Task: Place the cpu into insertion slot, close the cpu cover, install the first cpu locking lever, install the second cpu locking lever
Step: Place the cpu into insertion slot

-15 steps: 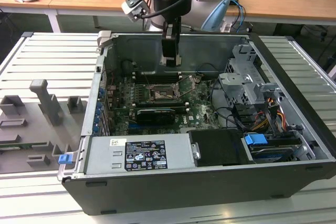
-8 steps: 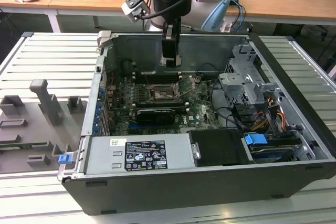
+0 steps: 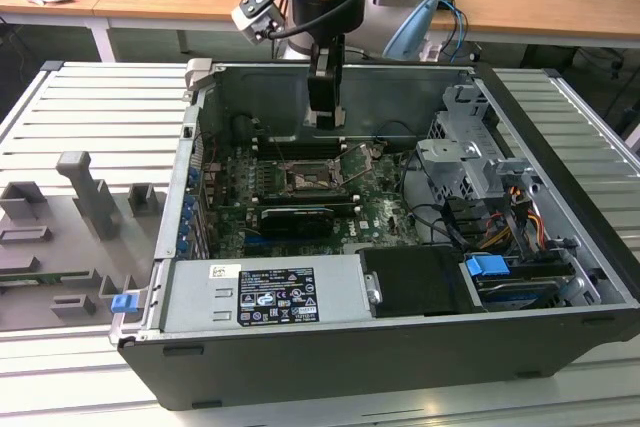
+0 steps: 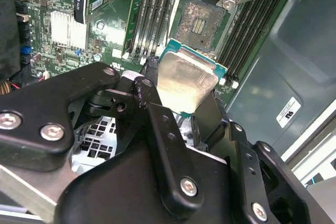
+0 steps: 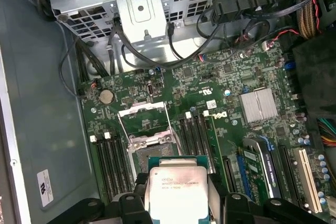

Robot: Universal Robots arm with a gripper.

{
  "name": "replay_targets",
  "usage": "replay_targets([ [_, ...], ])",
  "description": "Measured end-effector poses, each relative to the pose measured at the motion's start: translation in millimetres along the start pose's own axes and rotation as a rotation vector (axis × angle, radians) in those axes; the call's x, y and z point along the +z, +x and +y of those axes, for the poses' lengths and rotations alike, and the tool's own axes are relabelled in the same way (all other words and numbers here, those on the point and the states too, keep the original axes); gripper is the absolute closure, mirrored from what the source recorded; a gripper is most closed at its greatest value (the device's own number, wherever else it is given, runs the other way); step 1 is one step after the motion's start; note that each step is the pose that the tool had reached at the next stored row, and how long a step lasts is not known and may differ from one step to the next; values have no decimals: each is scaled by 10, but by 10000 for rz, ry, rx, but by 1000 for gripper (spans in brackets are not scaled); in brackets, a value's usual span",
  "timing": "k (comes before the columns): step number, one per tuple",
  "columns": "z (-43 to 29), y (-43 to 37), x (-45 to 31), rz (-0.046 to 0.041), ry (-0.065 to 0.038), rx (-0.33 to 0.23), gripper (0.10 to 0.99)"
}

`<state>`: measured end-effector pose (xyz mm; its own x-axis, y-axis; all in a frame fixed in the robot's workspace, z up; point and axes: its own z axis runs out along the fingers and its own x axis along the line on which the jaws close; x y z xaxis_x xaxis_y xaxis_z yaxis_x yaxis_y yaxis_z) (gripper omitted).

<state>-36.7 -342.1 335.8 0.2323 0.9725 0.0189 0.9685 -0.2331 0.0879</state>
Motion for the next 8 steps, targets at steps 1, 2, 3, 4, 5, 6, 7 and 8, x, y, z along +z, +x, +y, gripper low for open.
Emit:
replay_targets([
  [1, 0, 0, 1, 0, 0, 0, 557],
  [2, 0, 0, 3, 1, 0, 0, 557],
  [3, -1, 0, 7, 1, 0, 0, 557],
  [4, -1, 0, 9, 1, 0, 0, 557],
  [5, -1, 0, 10, 0, 0, 0, 557],
  [6, -1, 0, 13, 0, 0, 0, 557],
  [7, -1, 0, 15, 0, 0, 0, 557],
  [8, -1, 0, 17, 1, 0, 0, 557],
])
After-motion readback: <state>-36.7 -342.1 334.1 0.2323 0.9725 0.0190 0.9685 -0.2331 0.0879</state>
